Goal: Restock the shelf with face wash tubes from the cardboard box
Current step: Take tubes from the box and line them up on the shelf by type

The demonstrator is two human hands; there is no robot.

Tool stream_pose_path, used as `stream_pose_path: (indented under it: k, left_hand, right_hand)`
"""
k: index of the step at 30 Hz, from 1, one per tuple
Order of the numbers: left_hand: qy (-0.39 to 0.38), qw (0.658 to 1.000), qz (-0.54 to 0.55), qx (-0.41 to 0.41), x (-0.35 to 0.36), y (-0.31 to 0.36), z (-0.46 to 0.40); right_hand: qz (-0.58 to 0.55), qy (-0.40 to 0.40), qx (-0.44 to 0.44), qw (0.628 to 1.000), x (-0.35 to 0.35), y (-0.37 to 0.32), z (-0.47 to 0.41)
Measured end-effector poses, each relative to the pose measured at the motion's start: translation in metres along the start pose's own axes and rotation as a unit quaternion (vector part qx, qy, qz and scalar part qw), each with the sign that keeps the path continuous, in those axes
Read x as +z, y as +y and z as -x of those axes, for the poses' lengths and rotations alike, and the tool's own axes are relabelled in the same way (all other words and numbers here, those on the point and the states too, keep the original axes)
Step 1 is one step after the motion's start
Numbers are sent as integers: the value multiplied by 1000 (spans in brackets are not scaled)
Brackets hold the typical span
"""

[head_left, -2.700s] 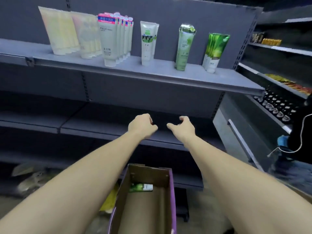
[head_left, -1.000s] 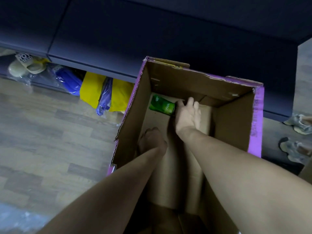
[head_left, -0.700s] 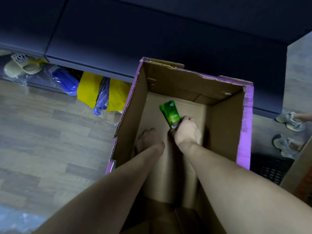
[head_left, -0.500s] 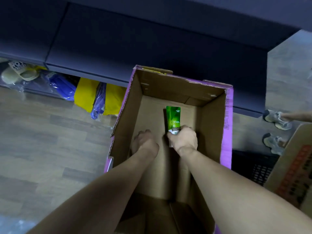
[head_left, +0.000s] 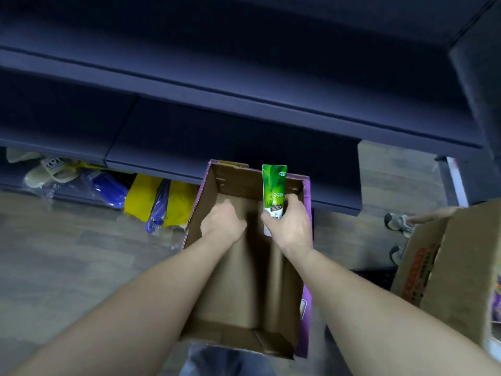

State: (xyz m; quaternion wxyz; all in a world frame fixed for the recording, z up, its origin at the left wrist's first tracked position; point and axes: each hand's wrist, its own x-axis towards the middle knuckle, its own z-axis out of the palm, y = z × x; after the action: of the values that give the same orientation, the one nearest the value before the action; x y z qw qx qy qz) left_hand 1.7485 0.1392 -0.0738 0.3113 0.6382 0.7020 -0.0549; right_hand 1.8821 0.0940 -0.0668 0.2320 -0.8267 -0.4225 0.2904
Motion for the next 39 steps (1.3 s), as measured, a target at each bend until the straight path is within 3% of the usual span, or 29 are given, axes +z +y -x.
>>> stream_pose_path:
  k: [9, 20, 28, 39]
  left_hand:
    - [146, 982, 56, 103, -142, 73, 66]
    - [303, 923, 106, 211, -318, 154, 152]
    - [359, 892, 95, 257, -389, 194, 174]
    - [418, 867, 72, 261, -413, 269, 149]
  right_hand:
    - [-66, 160, -124, 977, -129, -102, 27]
    - [-136, 296, -208, 922, -291, -245, 55]
    - [-124, 359, -206, 902, -362, -297, 51]
    - [-140, 391, -137, 900, -443, -282, -17]
